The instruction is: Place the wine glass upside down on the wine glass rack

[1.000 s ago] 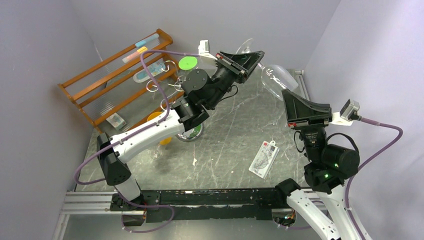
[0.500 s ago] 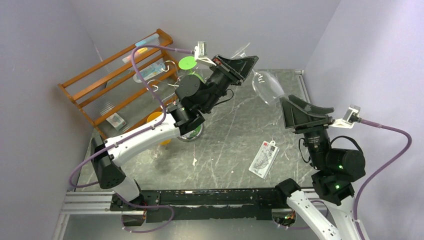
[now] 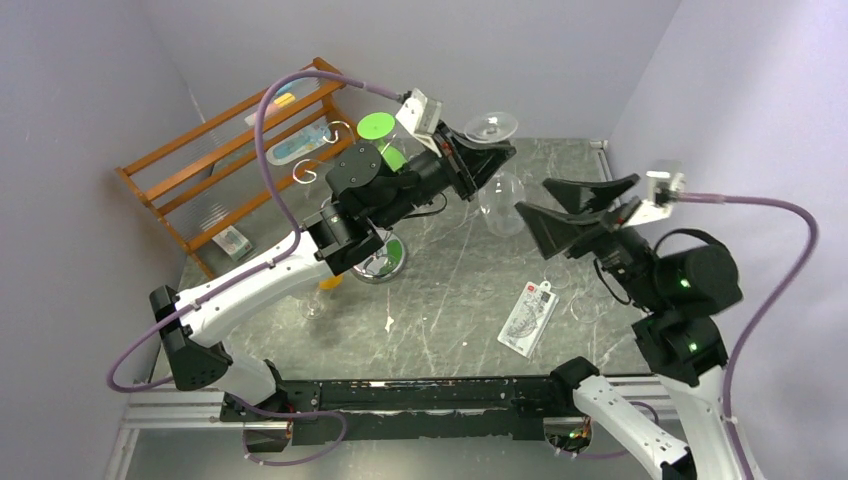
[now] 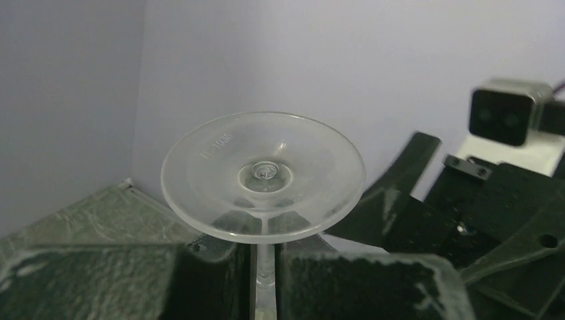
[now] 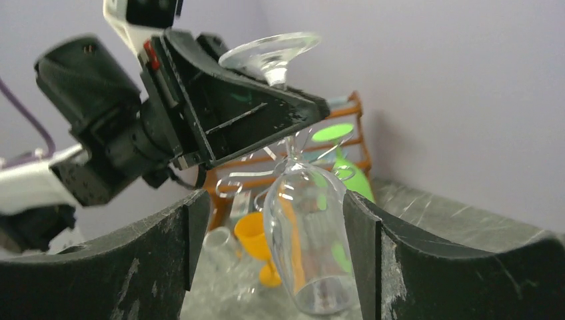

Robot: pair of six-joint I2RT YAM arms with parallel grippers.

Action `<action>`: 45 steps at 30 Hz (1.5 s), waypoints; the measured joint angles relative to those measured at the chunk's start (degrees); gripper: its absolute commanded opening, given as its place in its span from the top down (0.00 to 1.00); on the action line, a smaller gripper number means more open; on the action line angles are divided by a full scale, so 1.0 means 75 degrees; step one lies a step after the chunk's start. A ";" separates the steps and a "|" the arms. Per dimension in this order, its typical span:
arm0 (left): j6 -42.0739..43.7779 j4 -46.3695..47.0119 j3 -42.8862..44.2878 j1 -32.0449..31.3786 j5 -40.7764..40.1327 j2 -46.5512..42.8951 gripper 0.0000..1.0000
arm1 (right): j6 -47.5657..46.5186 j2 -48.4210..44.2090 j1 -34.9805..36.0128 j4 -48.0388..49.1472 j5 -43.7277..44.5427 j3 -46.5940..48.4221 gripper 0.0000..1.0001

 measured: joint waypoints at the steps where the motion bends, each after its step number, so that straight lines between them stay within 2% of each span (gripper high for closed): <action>1: 0.0102 -0.0163 0.0017 -0.0003 0.0219 -0.0006 0.95 | -0.0061 0.0160 0.0000 -0.0052 -0.0370 -0.0003 0.24; 5: 0.0399 -0.0807 0.0055 0.0000 0.0968 -0.0029 0.95 | -0.0154 0.0600 0.0000 -0.0108 -0.1294 -0.0006 0.30; 11: 0.0498 -0.1160 -0.0221 -0.0003 0.1655 -0.0335 0.95 | 0.0012 0.0597 0.0000 0.0338 -0.2052 -0.0597 0.52; 16: 0.0469 -0.1239 -0.0498 0.0000 0.1953 -0.0624 0.95 | 0.0073 0.0688 0.0000 0.0755 -0.2410 -0.0860 0.65; 25: 0.0393 -0.1218 -0.0906 0.0000 0.2326 -0.0839 0.95 | 0.0388 0.0857 0.0000 0.1635 -0.2806 -0.1358 0.65; 27: 0.0376 -0.1177 -0.0982 0.0017 0.2355 -0.0845 0.95 | 0.0455 0.0912 0.0000 0.1824 -0.2903 -0.1469 0.68; 30: 0.0335 -0.1061 -0.1084 0.0064 0.2422 -0.0866 0.95 | 0.0533 0.0982 0.0000 0.2040 -0.3060 -0.1550 0.78; 33: 0.0213 -0.0973 -0.1139 0.0090 0.2471 -0.0903 0.94 | 0.0527 0.1008 0.0000 0.2241 -0.3235 -0.1568 0.99; 39: -0.0128 -0.0635 -0.1346 0.0093 0.2570 -0.1105 0.74 | 0.0571 0.0906 -0.0003 0.2681 -0.3351 -0.1644 1.00; 43: -0.0329 -0.0408 -0.1606 0.0070 0.2702 -0.1160 0.70 | 0.0667 0.0769 0.0003 0.2774 -0.3346 -0.1918 1.00; 45: -0.0428 -0.0318 -0.1702 0.0070 0.2734 -0.1169 0.70 | 0.0720 0.0729 0.0003 0.2862 -0.3343 -0.2037 1.00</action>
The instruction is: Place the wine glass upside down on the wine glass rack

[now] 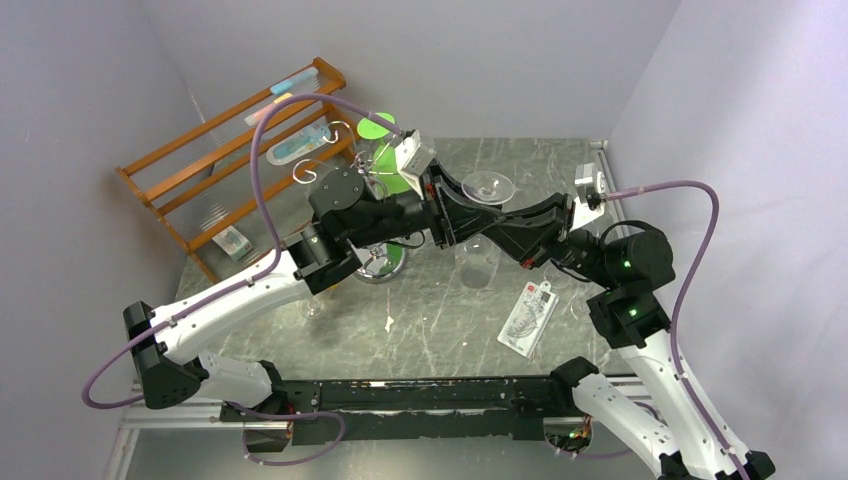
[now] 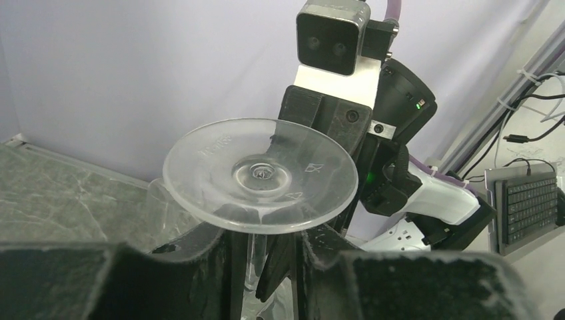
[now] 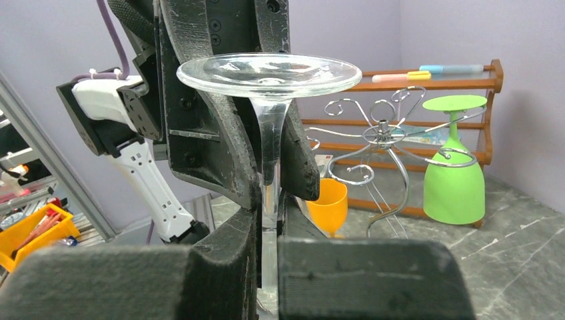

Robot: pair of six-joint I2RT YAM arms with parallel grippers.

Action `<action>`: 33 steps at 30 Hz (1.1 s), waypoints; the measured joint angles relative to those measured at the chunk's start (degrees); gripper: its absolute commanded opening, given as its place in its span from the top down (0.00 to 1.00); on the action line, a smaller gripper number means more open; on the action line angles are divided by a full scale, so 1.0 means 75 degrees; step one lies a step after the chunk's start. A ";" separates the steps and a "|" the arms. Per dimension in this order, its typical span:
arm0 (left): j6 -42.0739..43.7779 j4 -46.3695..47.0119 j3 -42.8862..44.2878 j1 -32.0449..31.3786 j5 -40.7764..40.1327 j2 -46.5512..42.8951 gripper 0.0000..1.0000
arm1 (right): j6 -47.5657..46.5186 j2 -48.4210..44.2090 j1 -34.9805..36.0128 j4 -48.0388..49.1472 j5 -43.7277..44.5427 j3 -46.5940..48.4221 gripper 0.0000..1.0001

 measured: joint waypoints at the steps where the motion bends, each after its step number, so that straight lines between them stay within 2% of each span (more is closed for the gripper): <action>1: -0.0044 0.0050 -0.0038 0.0003 0.0015 -0.0006 0.73 | 0.0017 -0.0015 0.0000 0.0052 -0.0003 -0.0047 1.00; 3: -0.0140 0.0160 -0.0085 0.0003 0.0041 -0.0009 0.75 | 0.0073 -0.0041 0.0000 0.0187 -0.0009 -0.0108 1.00; 4: -0.0172 0.0213 -0.0099 0.0003 0.0044 -0.0009 0.73 | 0.0111 -0.0055 0.0000 0.0274 -0.0012 -0.0137 1.00; 7: -0.0239 0.0344 -0.0160 0.0000 0.0055 -0.0038 0.64 | 0.0198 -0.0105 0.0003 0.0466 -0.0003 -0.0224 1.00; 10: -0.0268 0.0455 -0.0329 -0.0015 0.0052 -0.0137 0.49 | 0.0254 -0.0111 0.0009 0.0530 0.0006 -0.0318 1.00; 15: -0.0315 0.0571 -0.0586 -0.0038 -0.0085 -0.0338 0.39 | 0.0434 -0.0137 0.0006 0.0702 0.0131 -0.0562 1.00; 28: -0.0446 0.0743 -0.0755 -0.0070 -0.0455 -0.0516 0.03 | 0.0772 -0.0408 0.0006 0.1547 0.0839 -0.1090 1.00; 33: -0.0504 0.0755 -0.0982 -0.0070 -0.0647 -0.0708 0.03 | 0.0731 -0.0574 0.0006 0.2008 0.1163 -0.1317 1.00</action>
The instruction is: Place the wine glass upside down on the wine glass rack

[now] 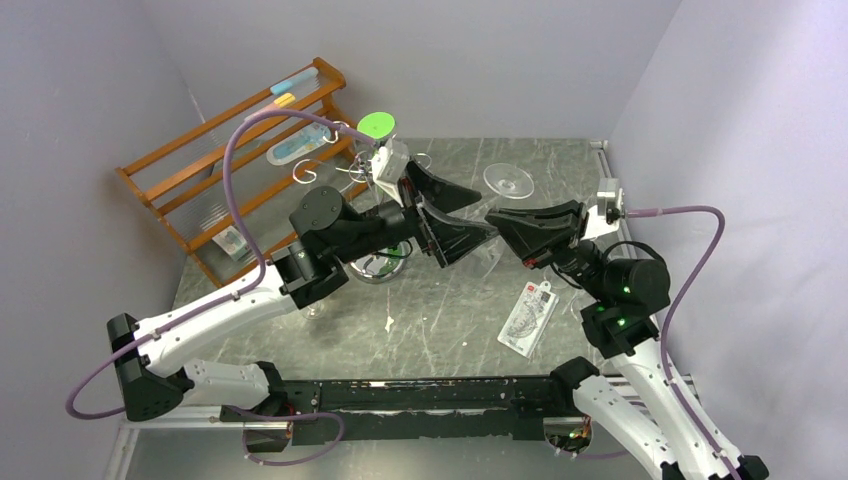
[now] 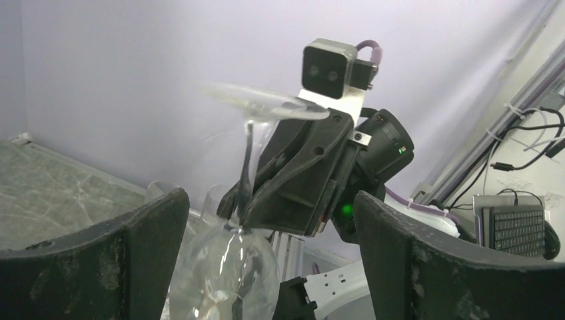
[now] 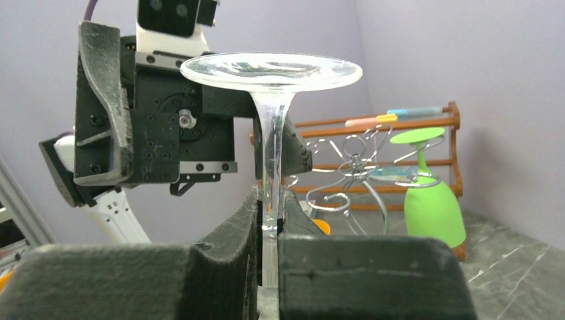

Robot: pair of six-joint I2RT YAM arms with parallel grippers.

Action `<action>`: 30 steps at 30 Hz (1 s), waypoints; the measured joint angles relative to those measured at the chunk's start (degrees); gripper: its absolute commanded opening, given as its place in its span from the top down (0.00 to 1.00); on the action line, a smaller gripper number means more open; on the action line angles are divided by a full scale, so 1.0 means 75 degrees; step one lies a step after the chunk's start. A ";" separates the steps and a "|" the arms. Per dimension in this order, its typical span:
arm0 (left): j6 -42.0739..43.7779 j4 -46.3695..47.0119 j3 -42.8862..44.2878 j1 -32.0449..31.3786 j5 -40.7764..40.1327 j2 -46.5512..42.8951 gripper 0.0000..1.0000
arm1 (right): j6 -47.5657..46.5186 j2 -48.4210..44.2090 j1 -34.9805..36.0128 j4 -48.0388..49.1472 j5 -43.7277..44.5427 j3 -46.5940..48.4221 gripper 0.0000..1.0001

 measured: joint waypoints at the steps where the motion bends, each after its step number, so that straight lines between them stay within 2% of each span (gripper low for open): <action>1: -0.0012 -0.0015 -0.0032 0.0000 -0.0055 -0.0032 0.03 | -0.0032 -0.0026 0.0000 0.0067 0.0079 -0.0023 1.00; 5: -0.0490 -0.0221 -0.0052 0.0000 -0.0539 -0.0201 0.04 | -0.0210 -0.0117 0.0000 0.0364 0.0396 -0.0099 1.00; 12: -0.2634 0.0216 -0.0230 0.0000 -0.1192 -0.0466 0.05 | -0.0755 -0.0189 0.0000 0.0697 0.0650 -0.0198 1.00; 17: -0.3861 -0.0052 0.0323 0.0003 -0.1635 -0.0332 0.06 | -0.1174 -0.0286 0.0000 0.0752 0.0624 -0.0379 1.00; 23: -0.4540 -0.0766 0.1017 0.0131 -0.2011 -0.0207 0.10 | -0.1716 -0.0344 0.0000 0.0775 0.0315 -0.0533 1.00; 27: -0.4969 -0.0997 0.1122 0.0423 -0.1938 -0.0041 0.17 | -0.2017 -0.0309 0.0000 0.0816 0.0125 -0.0536 1.00; 30: -0.5418 -0.1008 0.1122 0.0764 -0.1425 0.0300 0.28 | -0.2127 -0.0224 0.0000 0.0941 0.0029 -0.0551 1.00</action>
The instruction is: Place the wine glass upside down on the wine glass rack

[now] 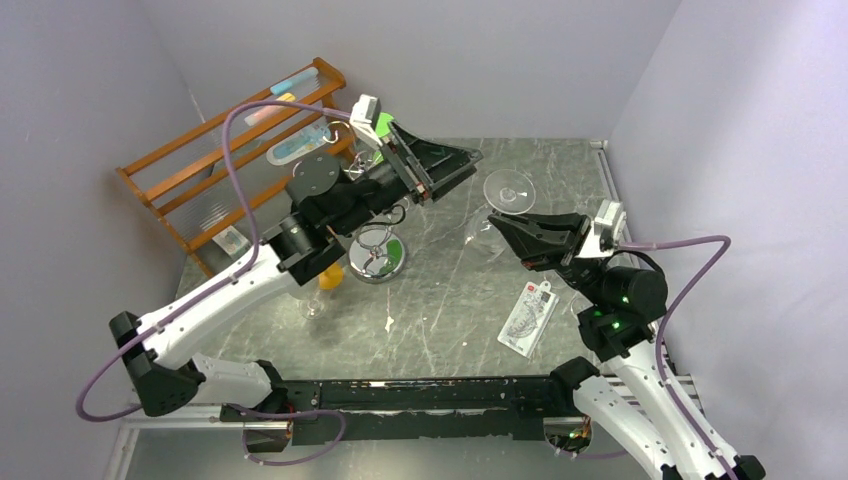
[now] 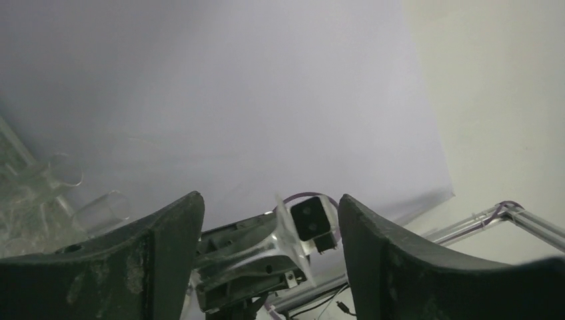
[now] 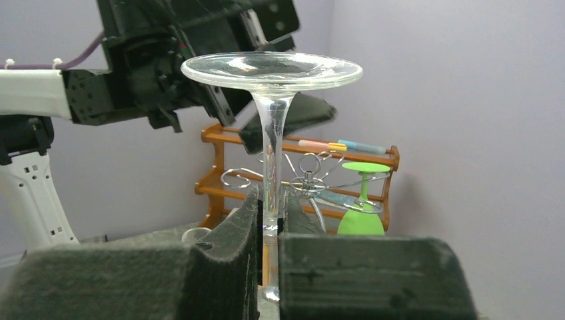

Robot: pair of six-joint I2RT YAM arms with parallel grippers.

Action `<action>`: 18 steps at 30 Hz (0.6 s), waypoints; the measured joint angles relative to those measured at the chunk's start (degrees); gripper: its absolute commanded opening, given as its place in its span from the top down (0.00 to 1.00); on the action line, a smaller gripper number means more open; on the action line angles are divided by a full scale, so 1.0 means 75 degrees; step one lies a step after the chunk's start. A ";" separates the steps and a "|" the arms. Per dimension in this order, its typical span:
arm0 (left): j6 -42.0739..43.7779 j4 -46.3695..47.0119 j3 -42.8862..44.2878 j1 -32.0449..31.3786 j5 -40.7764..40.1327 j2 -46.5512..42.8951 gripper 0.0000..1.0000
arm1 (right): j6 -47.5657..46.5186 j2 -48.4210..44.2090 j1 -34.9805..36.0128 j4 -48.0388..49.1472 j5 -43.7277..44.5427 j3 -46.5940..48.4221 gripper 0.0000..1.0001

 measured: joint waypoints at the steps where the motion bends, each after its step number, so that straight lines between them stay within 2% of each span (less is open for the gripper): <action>1: -0.0117 0.0012 -0.0003 0.0058 0.0157 0.0111 0.32 | -0.0017 0.0032 0.0000 0.0050 -0.0029 -0.0017 1.00; 4: -0.0449 0.0149 -0.0111 0.0175 0.0662 0.0449 0.39 | -0.0102 0.0137 0.0000 0.0087 -0.0105 -0.0044 1.00; 12: -0.0851 0.0530 -0.0408 0.0306 0.1250 0.0606 0.40 | -0.0373 0.0291 0.0000 -0.0009 -0.0230 -0.0099 1.00; 18: -0.0857 0.0583 -0.0749 0.0411 0.1367 0.0385 0.35 | -0.0516 0.0350 0.0000 -0.0087 -0.0189 -0.0204 1.00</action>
